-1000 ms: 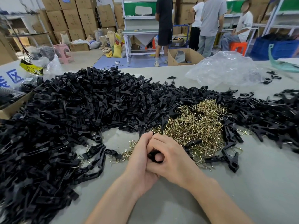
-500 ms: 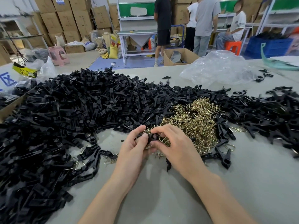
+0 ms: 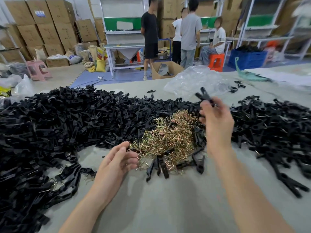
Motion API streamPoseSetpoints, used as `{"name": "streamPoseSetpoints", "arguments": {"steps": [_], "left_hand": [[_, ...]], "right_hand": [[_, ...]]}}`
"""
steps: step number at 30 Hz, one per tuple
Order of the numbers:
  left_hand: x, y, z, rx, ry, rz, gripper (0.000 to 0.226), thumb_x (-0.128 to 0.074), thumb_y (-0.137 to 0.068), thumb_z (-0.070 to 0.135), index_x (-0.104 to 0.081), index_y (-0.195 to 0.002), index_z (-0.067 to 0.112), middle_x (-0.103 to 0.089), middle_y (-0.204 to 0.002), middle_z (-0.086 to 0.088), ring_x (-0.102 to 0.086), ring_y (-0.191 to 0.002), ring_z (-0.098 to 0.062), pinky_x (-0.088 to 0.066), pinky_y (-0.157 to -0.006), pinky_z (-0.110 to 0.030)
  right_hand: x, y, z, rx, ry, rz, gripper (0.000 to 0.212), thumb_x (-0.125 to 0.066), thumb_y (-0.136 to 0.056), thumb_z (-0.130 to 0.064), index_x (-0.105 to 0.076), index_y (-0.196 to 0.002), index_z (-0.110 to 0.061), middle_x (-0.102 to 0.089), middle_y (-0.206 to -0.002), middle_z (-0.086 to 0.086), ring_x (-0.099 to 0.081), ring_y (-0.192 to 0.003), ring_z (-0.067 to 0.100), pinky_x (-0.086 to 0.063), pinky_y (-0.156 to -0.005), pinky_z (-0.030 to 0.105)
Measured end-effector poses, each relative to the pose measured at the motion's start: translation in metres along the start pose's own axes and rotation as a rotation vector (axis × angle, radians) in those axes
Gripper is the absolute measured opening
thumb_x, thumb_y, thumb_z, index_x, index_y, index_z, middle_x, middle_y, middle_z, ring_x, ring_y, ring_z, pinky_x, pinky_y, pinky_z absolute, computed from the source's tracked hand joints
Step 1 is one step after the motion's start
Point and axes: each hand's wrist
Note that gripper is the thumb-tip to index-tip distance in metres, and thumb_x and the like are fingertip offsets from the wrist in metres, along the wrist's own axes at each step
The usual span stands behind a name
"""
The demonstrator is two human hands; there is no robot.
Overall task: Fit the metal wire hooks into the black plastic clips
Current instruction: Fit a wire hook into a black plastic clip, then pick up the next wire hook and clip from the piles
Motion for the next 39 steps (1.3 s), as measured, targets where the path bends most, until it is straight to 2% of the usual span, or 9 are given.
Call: {"name": "streamPoseSetpoints", "arguments": {"steps": [2,5,9,12,17,24,26,29,39], "left_hand": [[0.001,0.000,-0.002,0.003,-0.011,-0.015,0.032,-0.052,-0.097,0.021,-0.061,-0.125,0.010,-0.071,-0.092,-0.017,-0.068,-0.080,-0.023,-0.059,-0.072,-0.031],[-0.002,0.001,-0.005,-0.031,-0.061,0.012,0.024,-0.049,-0.102,0.015,-0.064,-0.120,0.013,-0.071,-0.090,-0.014,-0.068,-0.077,-0.020,-0.057,-0.072,-0.031],[0.001,0.006,-0.010,-0.296,-0.639,0.119,0.025,-0.050,-0.103,0.024,-0.063,-0.107,0.045,-0.072,-0.098,0.010,-0.066,-0.079,-0.010,-0.054,-0.073,-0.031],[0.008,0.005,-0.009,-0.445,-0.929,0.181,0.026,-0.051,-0.101,0.024,-0.054,-0.112,0.047,-0.064,-0.103,0.023,-0.062,-0.089,-0.003,-0.052,-0.073,-0.022],[0.023,-0.014,-0.008,-0.442,-1.233,0.311,0.038,-0.052,-0.099,0.016,-0.055,-0.137,0.015,-0.054,-0.135,-0.001,-0.047,-0.126,-0.023,-0.038,-0.109,-0.041],[0.025,-0.031,-0.003,-0.314,-1.599,0.162,0.054,-0.032,-0.103,0.029,-0.027,-0.156,0.036,-0.014,-0.168,0.001,-0.006,-0.155,-0.021,-0.003,-0.124,-0.042],[0.024,-0.029,-0.003,-0.323,-1.622,0.131,0.049,-0.030,-0.101,0.031,-0.040,-0.149,0.035,-0.023,-0.165,0.002,-0.015,-0.153,-0.019,-0.002,-0.124,-0.040],[0.023,-0.027,-0.002,-0.386,-1.555,0.223,0.035,-0.041,-0.094,0.031,-0.060,-0.123,0.026,-0.052,-0.137,0.000,-0.043,-0.130,-0.022,-0.024,-0.115,-0.040],[0.028,-0.026,-0.001,-0.447,-1.418,0.269,0.025,-0.054,-0.093,0.009,-0.065,-0.111,0.022,-0.058,-0.109,-0.001,-0.051,-0.101,-0.026,-0.042,-0.091,-0.043]], "right_hand": [[0.020,-0.035,-0.014,-0.216,-0.259,0.119,0.023,-0.070,-0.094,-0.035,-0.062,-0.109,-0.020,-0.070,-0.108,-0.001,-0.065,-0.091,0.010,-0.054,-0.075,0.026],[0.027,-0.042,-0.009,-0.330,-0.149,0.065,0.036,-0.062,-0.100,-0.031,-0.059,-0.127,-0.007,-0.068,-0.124,0.010,-0.064,-0.095,0.013,-0.054,-0.073,0.023],[-0.008,0.012,0.015,-0.146,0.204,-0.140,0.037,-0.057,-0.101,-0.029,-0.050,-0.138,-0.028,-0.071,-0.107,-0.009,-0.065,-0.084,0.000,-0.056,-0.072,0.023],[-0.046,0.055,0.037,0.045,0.458,-0.363,0.037,-0.052,-0.103,-0.032,-0.048,-0.140,-0.034,-0.064,-0.105,-0.018,-0.061,-0.076,-0.004,-0.053,-0.067,0.022],[-0.069,0.088,0.067,0.386,0.877,-0.549,0.039,-0.049,-0.104,-0.020,-0.052,-0.143,-0.024,-0.064,-0.118,-0.011,-0.056,-0.106,0.008,-0.042,-0.101,0.030],[-0.066,0.083,0.072,0.404,0.898,-0.590,0.035,-0.050,-0.102,-0.016,-0.060,-0.135,-0.021,-0.066,-0.118,-0.008,-0.057,-0.105,0.011,-0.043,-0.100,0.031],[-0.066,0.084,0.072,0.405,0.899,-0.585,0.034,-0.051,-0.102,-0.015,-0.062,-0.134,-0.021,-0.066,-0.117,-0.007,-0.058,-0.104,0.012,-0.043,-0.099,0.032],[-0.066,0.083,0.072,0.396,0.897,-0.580,0.033,-0.052,-0.101,-0.015,-0.063,-0.132,-0.021,-0.066,-0.115,-0.007,-0.058,-0.104,0.012,-0.044,-0.099,0.033],[-0.066,0.082,0.069,0.374,0.875,-0.596,0.033,-0.050,-0.101,-0.015,-0.063,-0.131,-0.020,-0.066,-0.113,-0.009,-0.058,-0.105,0.010,-0.045,-0.100,0.034]]}}
Point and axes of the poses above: each hand's wrist, its own y-axis away from the middle knuckle, its own x-axis out of the back of the hand, z = x × y
